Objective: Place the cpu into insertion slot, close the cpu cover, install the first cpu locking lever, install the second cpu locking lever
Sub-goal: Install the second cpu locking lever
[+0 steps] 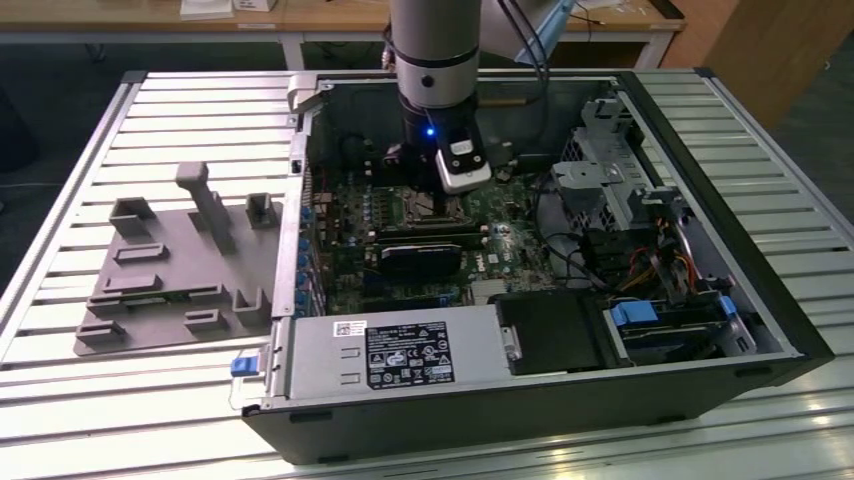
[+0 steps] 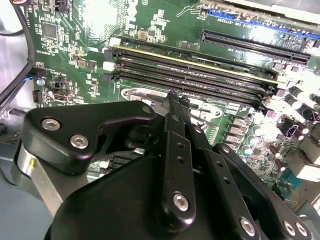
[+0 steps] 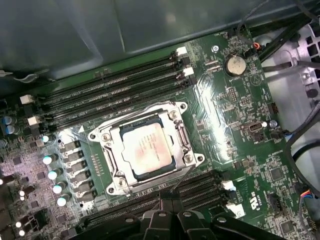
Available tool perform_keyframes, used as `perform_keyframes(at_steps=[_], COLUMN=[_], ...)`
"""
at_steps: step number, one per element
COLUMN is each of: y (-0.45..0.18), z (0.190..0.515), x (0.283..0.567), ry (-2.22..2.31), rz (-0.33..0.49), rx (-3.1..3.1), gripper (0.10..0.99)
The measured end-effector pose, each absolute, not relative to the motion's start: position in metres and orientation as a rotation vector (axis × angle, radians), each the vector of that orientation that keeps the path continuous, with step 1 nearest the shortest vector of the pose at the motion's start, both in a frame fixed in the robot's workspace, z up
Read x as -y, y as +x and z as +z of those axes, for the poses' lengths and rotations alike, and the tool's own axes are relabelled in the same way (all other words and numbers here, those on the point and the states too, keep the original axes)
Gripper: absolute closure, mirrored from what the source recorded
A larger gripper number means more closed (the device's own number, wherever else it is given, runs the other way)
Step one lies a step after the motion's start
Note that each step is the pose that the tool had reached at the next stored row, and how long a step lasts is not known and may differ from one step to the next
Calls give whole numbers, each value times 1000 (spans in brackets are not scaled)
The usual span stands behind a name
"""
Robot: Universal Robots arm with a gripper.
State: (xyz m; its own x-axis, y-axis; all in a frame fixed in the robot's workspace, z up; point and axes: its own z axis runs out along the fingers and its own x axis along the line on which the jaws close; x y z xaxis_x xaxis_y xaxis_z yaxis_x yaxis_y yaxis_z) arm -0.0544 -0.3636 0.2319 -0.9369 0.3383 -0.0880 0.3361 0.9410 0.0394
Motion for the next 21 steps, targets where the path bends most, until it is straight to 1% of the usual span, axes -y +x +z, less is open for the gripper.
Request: perform_keyframes(at_steps=[4,8,13,21], y=[-55,-56,-58,-60], z=[230,228,226,223], x=[365,369,373,379], ry=[515,510,509,505], rz=[84,109,162,173], rx=[-3009,-3012,-3015,-3017], gripper=[984,984,984,984])
